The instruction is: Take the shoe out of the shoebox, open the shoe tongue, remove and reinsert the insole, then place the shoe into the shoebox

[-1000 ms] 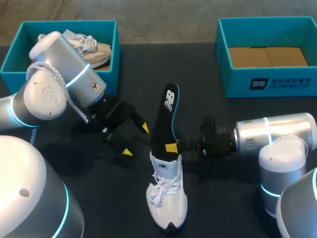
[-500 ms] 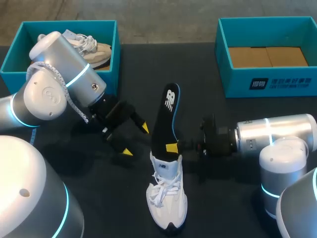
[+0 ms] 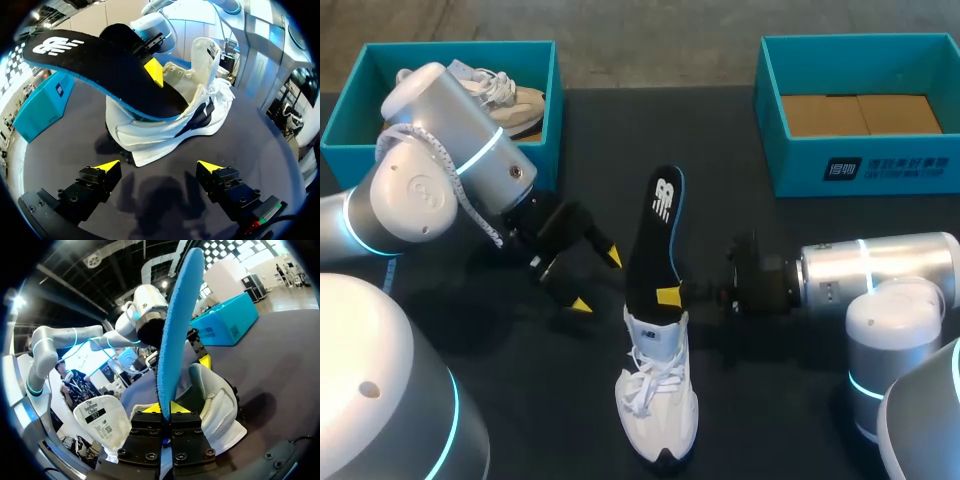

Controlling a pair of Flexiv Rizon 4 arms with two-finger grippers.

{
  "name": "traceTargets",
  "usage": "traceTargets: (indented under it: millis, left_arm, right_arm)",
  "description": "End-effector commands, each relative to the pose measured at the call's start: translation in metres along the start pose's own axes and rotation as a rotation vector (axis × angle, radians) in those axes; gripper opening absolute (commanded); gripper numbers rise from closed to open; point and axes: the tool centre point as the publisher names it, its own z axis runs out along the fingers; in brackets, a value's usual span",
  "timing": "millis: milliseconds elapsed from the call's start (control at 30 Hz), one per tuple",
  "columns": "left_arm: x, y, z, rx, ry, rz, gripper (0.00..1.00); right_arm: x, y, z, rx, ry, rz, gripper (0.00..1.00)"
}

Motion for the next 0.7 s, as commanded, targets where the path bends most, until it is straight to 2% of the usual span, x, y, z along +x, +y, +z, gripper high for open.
traceTargets:
  millis: [33,367,700]
  left_arm:
    - [-0.002,-0.001,0.001,-0.006,0.002,-0.007,1.0]
    - [-0.004,0.0,0.004,-0.013,0.005,-0.022,1.0]
    - [-0.004,0.001,0.006,-0.02,0.014,-0.056,1.0]
  right_arm:
    - [0.003,0.0,-0.003,-0.008,-0.003,-0.007,0.0]
    - [0.0,0.0,-0.006,0.0,-0.009,-0.025,0.0]
    - [-0.001,-0.011,-0.004,0.009,-0.018,-0.047,0.0]
